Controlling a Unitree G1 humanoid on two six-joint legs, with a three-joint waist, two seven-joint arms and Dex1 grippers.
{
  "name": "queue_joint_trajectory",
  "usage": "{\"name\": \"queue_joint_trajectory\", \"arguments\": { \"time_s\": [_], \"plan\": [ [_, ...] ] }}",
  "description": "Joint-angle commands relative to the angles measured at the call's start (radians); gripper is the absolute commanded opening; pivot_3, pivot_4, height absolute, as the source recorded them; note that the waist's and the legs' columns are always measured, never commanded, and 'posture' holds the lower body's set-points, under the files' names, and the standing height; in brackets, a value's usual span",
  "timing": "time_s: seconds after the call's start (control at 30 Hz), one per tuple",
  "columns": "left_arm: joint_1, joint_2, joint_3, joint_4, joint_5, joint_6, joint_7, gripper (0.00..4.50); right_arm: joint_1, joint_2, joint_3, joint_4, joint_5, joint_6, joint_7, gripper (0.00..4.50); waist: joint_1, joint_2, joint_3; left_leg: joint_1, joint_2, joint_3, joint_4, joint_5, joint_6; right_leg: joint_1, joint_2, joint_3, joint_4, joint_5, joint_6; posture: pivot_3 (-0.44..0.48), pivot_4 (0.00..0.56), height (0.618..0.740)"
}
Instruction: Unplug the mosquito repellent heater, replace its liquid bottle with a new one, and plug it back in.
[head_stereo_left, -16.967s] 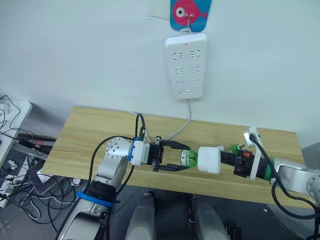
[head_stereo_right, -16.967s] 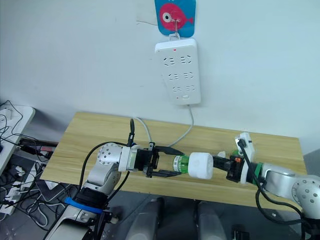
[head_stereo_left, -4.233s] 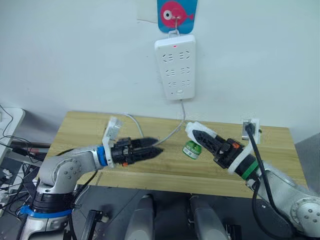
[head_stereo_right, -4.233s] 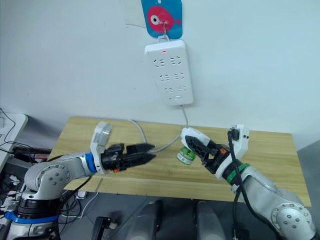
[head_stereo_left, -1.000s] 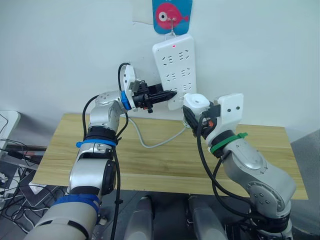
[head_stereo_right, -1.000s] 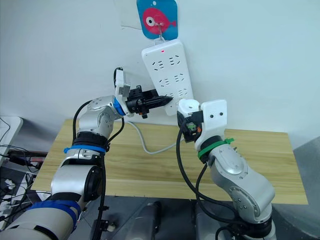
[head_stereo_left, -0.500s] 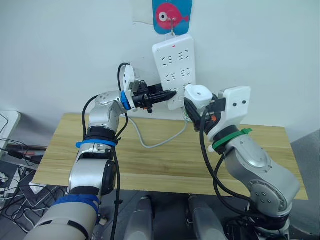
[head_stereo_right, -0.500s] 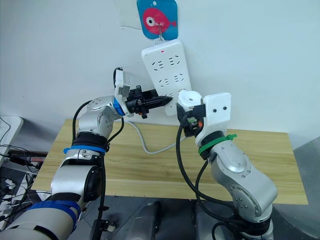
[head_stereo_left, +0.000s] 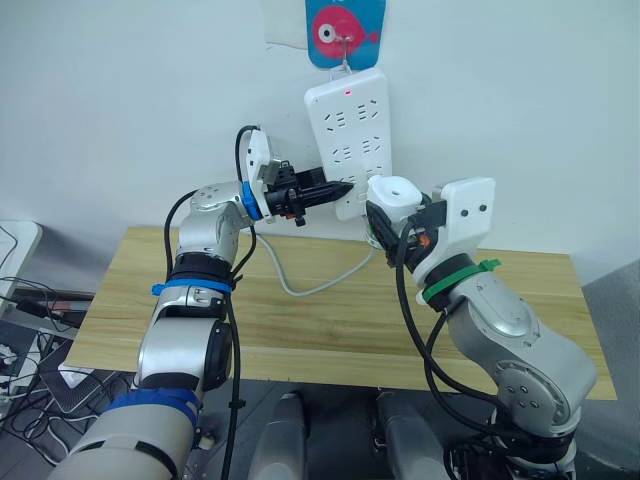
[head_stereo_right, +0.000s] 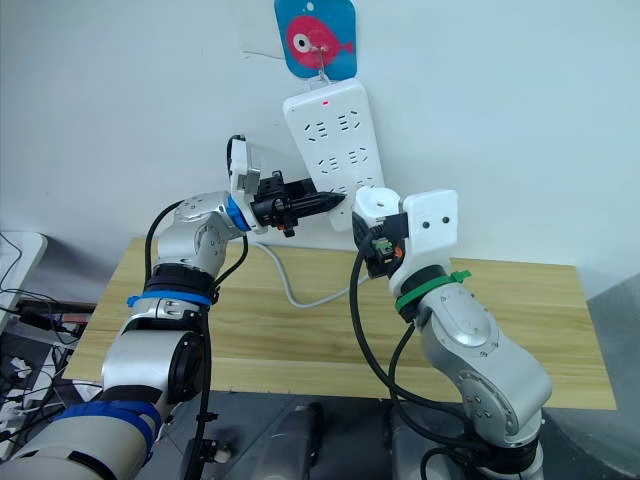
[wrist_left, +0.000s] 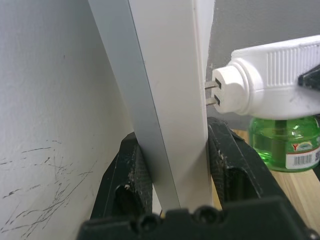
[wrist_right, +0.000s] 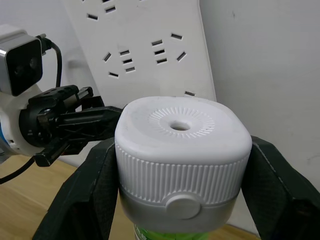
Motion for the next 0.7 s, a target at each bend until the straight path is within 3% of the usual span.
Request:
{"name": "queue_joint_trajectory", "arguments": {
  "time_s": [0.03, 0.7],
  "plan": [
    [-0.003, 0.005, -0.007, -0.036, -0.01, -0.011, -0.001, 1.29, -0.01, 0.009, -0.006, -0.031, -0.011, -0.014, 0.014, 3.05, 0.0, 0.0, 0.0, 0.0, 0.0, 0.0, 0.0, 0.0, 0.0, 0.0, 0.0, 0.0, 0.0, 0.0, 0.0, 0.125, 0.233, 0.74],
    [0.0, 0.008, -0.015, -0.03, -0.009, -0.022, -0.002, 1.29, -0.041, 0.049, -0.016, -0.012, -0.048, -0.028, 0.036, 3.05, 0.001, 0.0, 0.0, 0.0, 0.0, 0.0, 0.0, 0.0, 0.0, 0.0, 0.0, 0.0, 0.001, 0.0, 0.0, 0.124, 0.237, 0.74]
  ]
}}
